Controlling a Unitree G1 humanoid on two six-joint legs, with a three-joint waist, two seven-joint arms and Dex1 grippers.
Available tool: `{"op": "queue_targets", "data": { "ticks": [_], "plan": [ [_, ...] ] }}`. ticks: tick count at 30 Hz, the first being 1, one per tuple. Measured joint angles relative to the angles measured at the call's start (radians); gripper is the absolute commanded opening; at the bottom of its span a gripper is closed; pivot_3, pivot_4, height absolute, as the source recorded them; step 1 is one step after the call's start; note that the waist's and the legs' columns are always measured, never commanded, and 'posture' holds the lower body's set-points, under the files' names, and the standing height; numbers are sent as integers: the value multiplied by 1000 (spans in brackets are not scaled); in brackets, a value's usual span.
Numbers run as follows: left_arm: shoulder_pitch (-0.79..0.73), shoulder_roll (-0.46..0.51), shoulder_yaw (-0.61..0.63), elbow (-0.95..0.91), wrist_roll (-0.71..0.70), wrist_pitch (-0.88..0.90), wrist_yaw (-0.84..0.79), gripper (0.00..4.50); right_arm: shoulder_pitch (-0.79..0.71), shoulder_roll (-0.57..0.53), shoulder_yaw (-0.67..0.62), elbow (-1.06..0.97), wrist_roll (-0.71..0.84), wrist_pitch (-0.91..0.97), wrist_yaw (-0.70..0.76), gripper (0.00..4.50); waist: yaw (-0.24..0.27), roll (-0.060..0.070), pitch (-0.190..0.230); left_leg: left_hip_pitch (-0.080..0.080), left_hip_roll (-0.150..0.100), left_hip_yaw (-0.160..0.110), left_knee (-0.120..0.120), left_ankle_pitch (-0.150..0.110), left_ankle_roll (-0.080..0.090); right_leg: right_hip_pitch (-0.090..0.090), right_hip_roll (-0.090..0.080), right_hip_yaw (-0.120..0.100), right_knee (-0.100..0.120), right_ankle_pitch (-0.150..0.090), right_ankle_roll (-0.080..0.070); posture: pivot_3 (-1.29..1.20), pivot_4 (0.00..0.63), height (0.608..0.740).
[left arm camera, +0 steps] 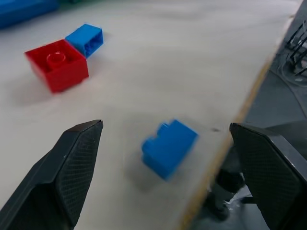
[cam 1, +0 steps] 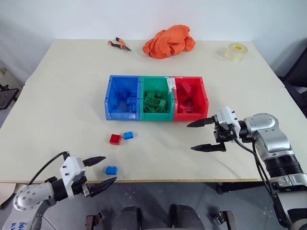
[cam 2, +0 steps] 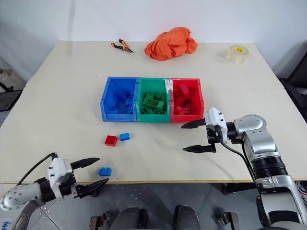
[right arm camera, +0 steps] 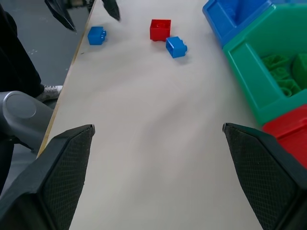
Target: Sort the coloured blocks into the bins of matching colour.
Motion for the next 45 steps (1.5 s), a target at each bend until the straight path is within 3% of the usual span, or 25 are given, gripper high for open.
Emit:
{"op": "queue_targets", "data": {
  "ticks": [6, 10, 16, 18, 24, 29, 33, 38, 41, 45],
  "plan": [
    [-41, -11, -52, 38, 65, -17, 51, 4500, 0, 0, -1, 0, 0, 0, -1, 4469, 0, 0, 0, 1, 0, 0, 0, 0, 0, 1, 1, -2, 1, 0, 0, 0, 150, 740],
    [-42, 13, -62, 41, 93, -37, 58, 3611, 4, 0, -4, -2, 0, 0, -3, 4500, 0, 1, -1, 1, 0, 0, 1, 0, 0, 1, 0, -2, 1, 0, 0, 0, 150, 740],
    [-35, 16, -62, 50, 94, -59, 57, 1712, 10, 0, -5, -2, -5, -2, -6, 4500, 0, 2, -1, 1, 0, 0, 1, 0, 0, 1, 0, -2, 1, 0, 0, 0, 150, 740],
    [-36, 17, -61, 54, 94, -66, 57, 1437, 10, 0, -6, -2, -12, -5, -8, 4500, 0, 2, -1, 1, 0, 0, 1, 0, 0, 1, 0, -2, 1, 0, 0, 0, 150, 740],
    [-80, -2, -59, 63, 57, -52, 65, 1437, 15, 0, -31, -2, -7, -6, -10, 4500, 4, 2, -1, 0, 0, -1, 1, 0, 0, 1, 0, -2, 0, 0, 0, 0, 150, 740],
    [-311, -65, -18, 32, -61, 7, 143, 1437, 14, 13, -112, 0, 41, 20, -52, 4500, 23, 1, -1, -1, 0, -3, 4, 0, 0, 2, 0, -3, 1, 0, 1, 0, 150, 740],
    [-487, -93, -22, 55, -70, 37, 198, 1437, 18, 20, -144, 0, 52, 40, -95, 4500, 25, 1, -1, -1, -2, -2, 4, 0, 0, 2, 6, -6, 2, 1, 1, 0, 150, 740],
    [-767, -140, -79, 325, 25, 20, 272, 1437, 34, 36, -164, -7, 53, 42, -137, 4500, 32, 0, -1, -1, -3, 0, 4, 2, 1, 2, 8, -10, 2, 2, 3, 0, 150, 740],
    [-890, -181, -119, 516, 92, -30, 292, 2443, 49, 42, -171, -28, 55, 46, -165, 4500, 34, 0, -1, -1, -3, 1, 4, 2, 2, 1, 9, -11, 2, 2, 3, 0, 150, 740],
    [-933, -216, -158, 596, 122, -78, 280, 3681, 77, 44, -180, -81, 59, 60, -188, 4500, 36, -1, 0, -1, -3, 1, 4, 2, 2, 0, 9, -10, 3, 2, 4, 0, 150, 740]
  ]
}}
